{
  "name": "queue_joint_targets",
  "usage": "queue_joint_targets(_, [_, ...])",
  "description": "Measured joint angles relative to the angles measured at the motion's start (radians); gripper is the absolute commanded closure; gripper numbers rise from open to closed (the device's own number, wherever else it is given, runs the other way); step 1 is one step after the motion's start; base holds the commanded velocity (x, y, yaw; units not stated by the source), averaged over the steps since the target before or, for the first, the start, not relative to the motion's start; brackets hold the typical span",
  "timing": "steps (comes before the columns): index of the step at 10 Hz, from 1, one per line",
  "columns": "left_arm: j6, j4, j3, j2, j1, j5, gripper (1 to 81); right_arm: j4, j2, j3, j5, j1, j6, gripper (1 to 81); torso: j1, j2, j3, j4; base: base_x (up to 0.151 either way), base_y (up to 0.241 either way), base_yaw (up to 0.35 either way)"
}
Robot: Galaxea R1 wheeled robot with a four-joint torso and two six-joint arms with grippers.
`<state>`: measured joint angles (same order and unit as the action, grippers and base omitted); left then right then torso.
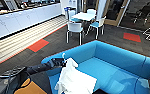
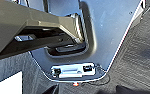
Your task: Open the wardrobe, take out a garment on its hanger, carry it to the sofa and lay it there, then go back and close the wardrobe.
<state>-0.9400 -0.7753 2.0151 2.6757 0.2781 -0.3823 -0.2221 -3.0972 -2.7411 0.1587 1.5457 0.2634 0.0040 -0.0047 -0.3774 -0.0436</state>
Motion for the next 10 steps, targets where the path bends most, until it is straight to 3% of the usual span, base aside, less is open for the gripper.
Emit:
queue_joint_targets(4, [0.000, -0.052, 0.012, -0.044, 0.125, 0.029, 81.1, 0.000, 0.000, 0.000, 0.000, 0.000, -0.001, 1.0, 0.000, 0.000, 0.000, 0.000, 0.000, 0.000, 0.000])
queue_joint_targets(9, [0.000, -0.076, 0.125, -0.068, 0.171, 0.077, 81.1, 0.000, 0.000, 0.000, 0.001, 0.009, 0.000, 1.0, 0.000, 0.000, 0.000, 0.000, 0.000, 0.000, 0.000])
queue_joint_targets(10, [0.009, -0.081, 0.159, -0.069, 0.181, 0.088, 1.0, 0.000, 0.000, 0.000, 0.002, 0.009, -0.001, 1.0, 0.000, 0.000, 0.000, 0.000, 0.000, 0.000, 0.000])
